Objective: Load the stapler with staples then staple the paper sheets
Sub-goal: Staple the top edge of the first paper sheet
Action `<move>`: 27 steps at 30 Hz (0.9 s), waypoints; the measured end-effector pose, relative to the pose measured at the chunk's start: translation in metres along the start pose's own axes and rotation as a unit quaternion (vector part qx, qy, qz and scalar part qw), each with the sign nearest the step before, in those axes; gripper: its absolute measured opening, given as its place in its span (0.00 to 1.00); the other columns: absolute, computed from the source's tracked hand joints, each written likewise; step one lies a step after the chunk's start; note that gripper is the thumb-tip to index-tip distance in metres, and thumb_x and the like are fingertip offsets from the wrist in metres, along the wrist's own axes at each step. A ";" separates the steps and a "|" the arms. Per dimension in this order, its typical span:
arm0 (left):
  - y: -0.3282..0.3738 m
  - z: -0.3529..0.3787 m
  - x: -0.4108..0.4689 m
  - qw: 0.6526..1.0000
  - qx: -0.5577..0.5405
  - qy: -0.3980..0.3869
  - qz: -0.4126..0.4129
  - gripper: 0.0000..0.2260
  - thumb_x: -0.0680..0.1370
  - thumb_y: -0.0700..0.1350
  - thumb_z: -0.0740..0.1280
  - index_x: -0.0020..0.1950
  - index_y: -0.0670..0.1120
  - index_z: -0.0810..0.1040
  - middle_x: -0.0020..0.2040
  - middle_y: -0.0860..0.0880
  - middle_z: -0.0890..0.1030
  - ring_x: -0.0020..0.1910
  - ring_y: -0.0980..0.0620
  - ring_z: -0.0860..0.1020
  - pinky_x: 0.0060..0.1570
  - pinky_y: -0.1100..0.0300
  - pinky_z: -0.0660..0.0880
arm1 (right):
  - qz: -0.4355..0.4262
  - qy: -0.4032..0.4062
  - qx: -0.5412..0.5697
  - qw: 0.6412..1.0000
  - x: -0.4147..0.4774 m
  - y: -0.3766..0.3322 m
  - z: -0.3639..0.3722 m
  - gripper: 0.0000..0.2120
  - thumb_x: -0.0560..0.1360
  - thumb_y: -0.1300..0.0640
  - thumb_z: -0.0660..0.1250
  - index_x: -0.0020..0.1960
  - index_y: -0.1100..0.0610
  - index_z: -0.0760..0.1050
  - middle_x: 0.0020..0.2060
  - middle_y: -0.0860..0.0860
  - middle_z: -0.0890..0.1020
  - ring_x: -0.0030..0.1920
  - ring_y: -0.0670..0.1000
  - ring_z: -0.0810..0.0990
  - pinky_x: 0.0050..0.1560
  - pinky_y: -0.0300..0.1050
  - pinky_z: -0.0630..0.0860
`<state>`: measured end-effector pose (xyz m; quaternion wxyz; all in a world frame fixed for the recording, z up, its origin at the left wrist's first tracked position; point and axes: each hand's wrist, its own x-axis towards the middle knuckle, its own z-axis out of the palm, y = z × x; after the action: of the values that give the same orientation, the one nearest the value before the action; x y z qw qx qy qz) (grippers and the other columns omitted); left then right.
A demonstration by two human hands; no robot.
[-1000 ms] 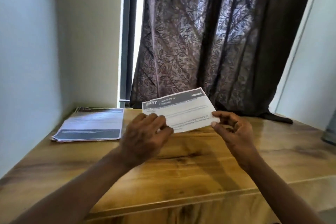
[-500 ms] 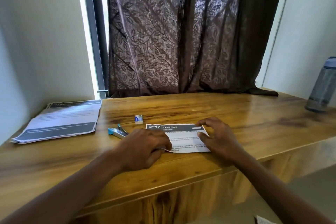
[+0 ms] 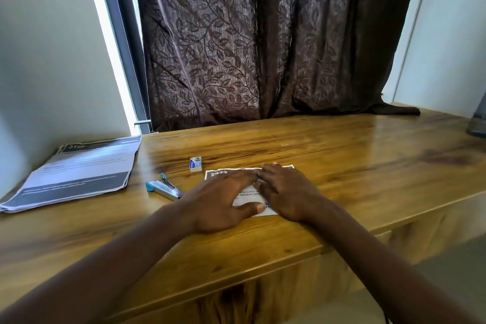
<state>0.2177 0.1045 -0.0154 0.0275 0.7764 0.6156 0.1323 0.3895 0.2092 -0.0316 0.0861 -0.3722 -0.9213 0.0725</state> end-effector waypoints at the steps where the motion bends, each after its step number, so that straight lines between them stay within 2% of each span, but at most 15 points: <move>1: 0.000 0.002 0.004 0.999 0.005 -0.029 -0.014 0.34 0.78 0.71 0.56 0.81 0.57 0.59 0.80 0.56 0.65 0.77 0.56 0.64 0.76 0.52 0.64 | 0.003 -0.002 0.000 1.000 0.000 0.001 0.000 0.27 0.85 0.42 0.48 0.82 0.48 0.55 0.82 0.47 0.56 0.81 0.49 0.50 0.79 0.51 0.48; 3: -0.001 0.002 0.008 0.996 0.030 -0.058 -0.054 0.39 0.76 0.74 0.53 0.83 0.56 0.53 0.82 0.56 0.58 0.80 0.53 0.59 0.78 0.52 0.59 | 0.008 -0.007 -0.004 1.000 0.000 0.001 0.000 0.27 0.85 0.41 0.47 0.82 0.48 0.53 0.82 0.47 0.54 0.82 0.48 0.49 0.80 0.51 0.47; 6: -0.003 0.001 0.006 0.989 0.087 -0.077 -0.091 0.42 0.76 0.75 0.51 0.83 0.54 0.49 0.84 0.55 0.52 0.82 0.53 0.54 0.78 0.52 0.53 | 0.026 -0.017 -0.007 1.000 -0.002 0.003 -0.002 0.29 0.84 0.39 0.47 0.82 0.49 0.50 0.82 0.46 0.52 0.82 0.47 0.47 0.80 0.51 0.46; 11: -0.010 0.006 0.005 0.991 0.068 -0.072 -0.089 0.33 0.81 0.67 0.45 0.84 0.55 0.47 0.84 0.56 0.48 0.82 0.56 0.48 0.79 0.51 0.46 | 0.083 0.007 0.087 0.993 -0.025 0.002 -0.010 0.30 0.83 0.40 0.54 0.81 0.50 0.57 0.81 0.45 0.56 0.81 0.47 0.52 0.79 0.47 0.50; 14: -0.013 0.007 0.006 0.990 0.076 -0.083 -0.087 0.30 0.83 0.64 0.46 0.84 0.54 0.45 0.84 0.56 0.46 0.82 0.55 0.46 0.79 0.50 0.44 | 0.105 -0.005 0.118 0.987 -0.049 -0.018 -0.017 0.34 0.81 0.37 0.59 0.81 0.51 0.57 0.82 0.45 0.56 0.81 0.49 0.52 0.80 0.49 0.51; 18: -0.014 0.009 0.006 0.990 0.079 -0.081 -0.081 0.31 0.83 0.63 0.45 0.84 0.53 0.44 0.84 0.54 0.45 0.82 0.54 0.46 0.79 0.50 0.43 | 0.115 -0.005 0.081 0.990 -0.060 -0.041 -0.015 0.37 0.79 0.36 0.60 0.81 0.52 0.55 0.82 0.47 0.53 0.81 0.48 0.50 0.81 0.51 0.45; 21: -0.016 0.010 0.005 0.991 0.077 -0.082 -0.076 0.31 0.83 0.64 0.45 0.84 0.53 0.44 0.84 0.54 0.45 0.82 0.54 0.46 0.79 0.48 0.43 | 0.139 -0.006 0.103 0.985 -0.059 -0.042 -0.016 0.37 0.79 0.36 0.62 0.81 0.50 0.57 0.82 0.45 0.55 0.81 0.48 0.51 0.80 0.51 0.47; 24: -0.018 0.010 0.006 0.992 0.074 -0.080 -0.069 0.32 0.83 0.65 0.44 0.84 0.53 0.45 0.84 0.54 0.46 0.82 0.54 0.47 0.79 0.47 0.45 | 0.165 0.012 0.103 0.981 -0.060 -0.032 -0.015 0.35 0.78 0.37 0.64 0.80 0.50 0.60 0.81 0.46 0.57 0.81 0.50 0.53 0.80 0.56 0.47; 27: -0.019 0.010 0.005 0.992 0.073 -0.082 -0.057 0.34 0.81 0.67 0.44 0.84 0.53 0.45 0.84 0.53 0.46 0.83 0.53 0.47 0.80 0.46 0.46 | 0.211 0.034 0.080 0.974 -0.067 -0.016 -0.016 0.36 0.77 0.35 0.63 0.79 0.51 0.62 0.81 0.46 0.58 0.82 0.51 0.48 0.79 0.63 0.40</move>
<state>0.2031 0.1153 -0.0283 0.0286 0.7484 0.6623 0.0214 0.4293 0.1523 -0.0194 0.1300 -0.5523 -0.8096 0.1502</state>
